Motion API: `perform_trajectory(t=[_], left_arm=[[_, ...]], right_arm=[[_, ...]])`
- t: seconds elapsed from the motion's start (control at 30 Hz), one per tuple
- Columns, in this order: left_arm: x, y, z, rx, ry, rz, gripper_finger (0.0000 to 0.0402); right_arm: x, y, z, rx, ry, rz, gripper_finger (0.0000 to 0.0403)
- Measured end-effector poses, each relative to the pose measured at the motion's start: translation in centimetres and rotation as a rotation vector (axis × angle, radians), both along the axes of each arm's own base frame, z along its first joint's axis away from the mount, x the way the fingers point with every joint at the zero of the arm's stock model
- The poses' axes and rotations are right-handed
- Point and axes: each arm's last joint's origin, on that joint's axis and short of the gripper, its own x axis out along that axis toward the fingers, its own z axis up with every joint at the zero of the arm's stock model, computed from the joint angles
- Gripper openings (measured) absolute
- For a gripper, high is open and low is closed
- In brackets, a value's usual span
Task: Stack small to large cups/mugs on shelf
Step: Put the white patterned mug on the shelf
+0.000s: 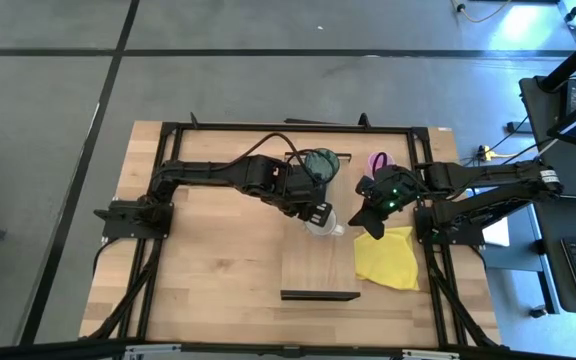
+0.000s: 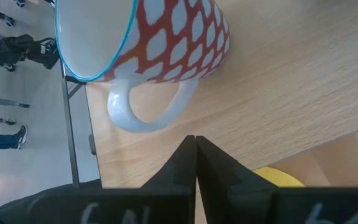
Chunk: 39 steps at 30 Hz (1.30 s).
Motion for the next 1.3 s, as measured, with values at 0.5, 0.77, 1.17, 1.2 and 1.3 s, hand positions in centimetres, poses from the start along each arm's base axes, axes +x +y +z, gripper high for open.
perform_trajectory(t=[0.5,0.77,1.17,1.2,1.3], left_arm=[[0.3,0.0,-1.5,-0.018,0.043,-0.019,0.0078],[0.2,0.0,-1.2,-0.017,0.022,-0.023,0.0078],[0.3,0.0,0.2,0.024,-0.057,-0.043,0.0078],[0.2,0.1,0.4,0.037,-0.056,-0.040,0.0078],[-0.1,0.4,1.3,0.062,-0.070,-0.040,0.0078]], right_arm=[[0.0,0.0,0.0,-0.002,-0.001,0.002,0.0011],[0.0,0.0,0.0,-0.002,0.000,0.002,0.0011],[0.0,0.0,0.0,-0.004,-0.001,0.004,0.0011],[0.0,0.0,0.0,-0.004,-0.001,0.004,0.0011],[0.0,0.0,0.0,-0.004,-0.001,0.004,0.0011]])
